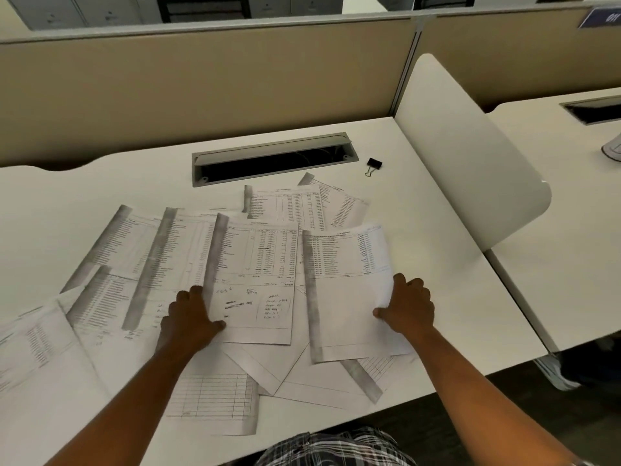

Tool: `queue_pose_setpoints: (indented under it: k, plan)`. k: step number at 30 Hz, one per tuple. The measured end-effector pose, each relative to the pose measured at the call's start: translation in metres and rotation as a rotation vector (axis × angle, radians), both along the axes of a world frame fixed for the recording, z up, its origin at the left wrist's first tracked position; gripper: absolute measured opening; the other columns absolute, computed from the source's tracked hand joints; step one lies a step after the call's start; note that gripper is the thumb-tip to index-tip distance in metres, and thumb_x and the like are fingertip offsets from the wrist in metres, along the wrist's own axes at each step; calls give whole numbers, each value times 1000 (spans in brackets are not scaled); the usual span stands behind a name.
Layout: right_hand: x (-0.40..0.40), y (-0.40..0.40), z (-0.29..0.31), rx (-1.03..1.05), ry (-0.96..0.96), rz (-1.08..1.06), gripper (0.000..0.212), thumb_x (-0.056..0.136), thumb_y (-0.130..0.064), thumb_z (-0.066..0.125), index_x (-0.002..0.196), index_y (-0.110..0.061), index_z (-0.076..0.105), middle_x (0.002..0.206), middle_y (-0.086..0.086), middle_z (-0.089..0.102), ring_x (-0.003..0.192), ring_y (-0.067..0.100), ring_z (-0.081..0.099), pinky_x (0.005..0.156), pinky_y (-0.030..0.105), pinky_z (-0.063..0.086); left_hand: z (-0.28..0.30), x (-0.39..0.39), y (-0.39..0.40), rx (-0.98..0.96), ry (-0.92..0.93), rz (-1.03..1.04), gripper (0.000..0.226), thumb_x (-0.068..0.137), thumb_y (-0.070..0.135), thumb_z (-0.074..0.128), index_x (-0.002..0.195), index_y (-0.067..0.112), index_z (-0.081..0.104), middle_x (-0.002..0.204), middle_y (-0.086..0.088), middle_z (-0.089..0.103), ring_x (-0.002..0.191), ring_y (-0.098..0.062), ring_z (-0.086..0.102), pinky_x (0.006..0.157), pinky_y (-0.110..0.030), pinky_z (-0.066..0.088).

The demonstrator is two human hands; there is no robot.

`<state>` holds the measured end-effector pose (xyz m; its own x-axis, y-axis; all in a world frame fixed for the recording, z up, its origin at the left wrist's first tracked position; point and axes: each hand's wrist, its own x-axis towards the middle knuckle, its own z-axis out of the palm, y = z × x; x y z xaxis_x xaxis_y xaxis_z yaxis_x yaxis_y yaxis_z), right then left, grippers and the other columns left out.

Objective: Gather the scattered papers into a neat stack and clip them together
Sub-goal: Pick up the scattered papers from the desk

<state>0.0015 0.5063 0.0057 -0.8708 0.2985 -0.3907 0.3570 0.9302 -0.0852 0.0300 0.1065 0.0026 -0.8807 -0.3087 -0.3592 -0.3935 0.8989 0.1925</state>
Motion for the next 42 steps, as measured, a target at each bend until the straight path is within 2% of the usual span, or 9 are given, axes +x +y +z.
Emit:
queue_pose_setpoints:
  k: [3,12,17,22,26,29,34,38,42]
  plan:
    - [-9,7,1,-139,-74,-133,94,63,-49,91,132,-19,36,128,12,46,112,34,59,96,45,48,3,-5,6,47,-45,50,91,65,42,85,134,12,34,124,-13,53,114,-35,56,90,-50,50]
    - [-15,34,-14,-582,-113,-192,80,47,-48,91,117,-16,68,109,2,74,96,24,71,90,42,59,10,-13,7,406,-44,211,60,76,18,81,127,5,52,119,-14,63,98,-26,56,84,-36,49]
    - [-11,38,3,-894,-137,-146,43,82,-12,82,121,-11,66,115,7,74,100,22,72,83,34,59,18,-16,-7,600,-103,260,55,85,23,74,133,5,52,128,-12,60,112,-32,58,95,-48,52]
    - [-7,54,7,-1112,-90,-259,60,69,-3,87,125,-5,65,114,12,76,101,27,74,82,36,60,38,-16,-16,685,-83,297,43,87,13,70,125,8,50,120,-11,57,102,-30,59,74,-40,56]
    - [1,63,8,-1248,-35,-393,51,80,3,78,129,-5,62,118,14,74,105,30,71,75,32,62,59,6,-44,978,23,425,54,80,4,76,127,12,51,119,-14,64,98,-33,67,72,-40,58]
    - [8,63,2,-1306,-12,-426,73,63,-12,93,129,-6,63,118,14,75,104,33,73,74,32,63,71,32,-66,1127,67,498,70,72,3,81,133,15,49,123,-10,64,104,-31,67,75,-39,59]
    - [10,52,3,-1432,48,-465,75,64,-10,92,132,-7,61,120,17,73,108,38,71,81,41,62,77,74,-83,1263,-74,470,80,51,12,90,125,7,58,118,-14,70,105,-35,68,82,-44,59]
    - [9,30,8,-1523,60,-520,50,77,4,76,125,-10,65,115,18,74,98,38,73,74,44,63,51,98,-93,1338,-101,640,65,71,-13,74,131,7,54,121,-18,68,111,-41,64,100,-59,46]
    - [13,10,5,-1509,16,-571,65,67,6,79,129,-7,63,119,21,72,101,43,70,79,50,62,26,108,-95,1298,-103,773,59,80,-12,63,135,8,51,121,-19,67,111,-43,63,91,-57,51]
